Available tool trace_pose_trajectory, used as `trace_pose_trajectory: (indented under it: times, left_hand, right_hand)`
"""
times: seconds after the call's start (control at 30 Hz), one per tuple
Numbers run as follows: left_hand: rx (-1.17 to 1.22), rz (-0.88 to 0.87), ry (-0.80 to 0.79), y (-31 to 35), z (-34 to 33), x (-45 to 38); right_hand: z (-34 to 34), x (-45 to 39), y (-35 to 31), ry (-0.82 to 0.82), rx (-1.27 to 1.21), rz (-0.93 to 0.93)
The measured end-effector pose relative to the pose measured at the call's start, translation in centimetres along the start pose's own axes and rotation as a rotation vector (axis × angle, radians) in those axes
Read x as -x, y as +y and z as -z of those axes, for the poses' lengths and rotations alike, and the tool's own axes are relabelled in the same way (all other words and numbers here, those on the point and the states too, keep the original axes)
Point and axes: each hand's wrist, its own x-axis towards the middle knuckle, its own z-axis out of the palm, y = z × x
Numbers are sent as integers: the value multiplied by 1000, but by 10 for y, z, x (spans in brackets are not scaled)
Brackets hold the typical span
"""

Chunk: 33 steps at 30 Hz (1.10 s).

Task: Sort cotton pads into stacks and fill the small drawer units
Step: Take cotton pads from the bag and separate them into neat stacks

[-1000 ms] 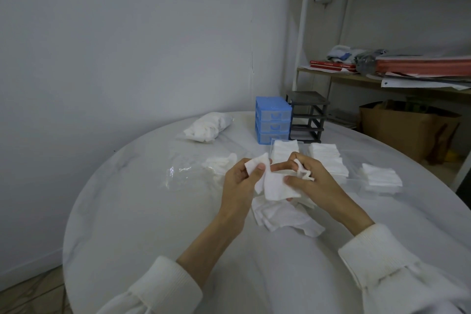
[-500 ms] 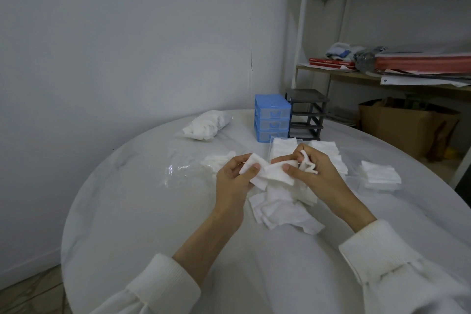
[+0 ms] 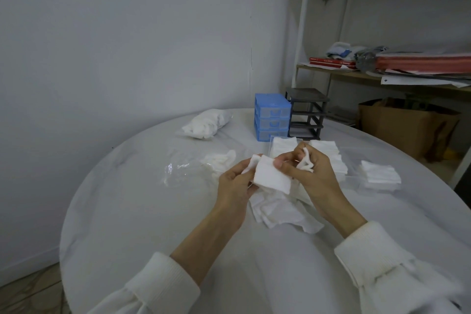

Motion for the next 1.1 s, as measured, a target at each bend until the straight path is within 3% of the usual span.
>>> trace_pose_trajectory:
  times: [0.2,0.47,0.6,0.97,1.1]
  left_hand:
    - [53,76,-37,-1,-4,0]
    - [193,151,-6,5,-7,2]
    - [57,104,-68,2,-5,2]
    - [-72,-34,50,-2,0,0]
    - [-12,-43,99,-1,0,-1]
  right_hand:
    - [-4,0,13,119,211,121]
    - [-2,1,13,148,322,229]
    - [-2,2,13,149,354,232]
    - [-2,2,10,68,104,-6]
    - [0,1,9,61,179,-10]
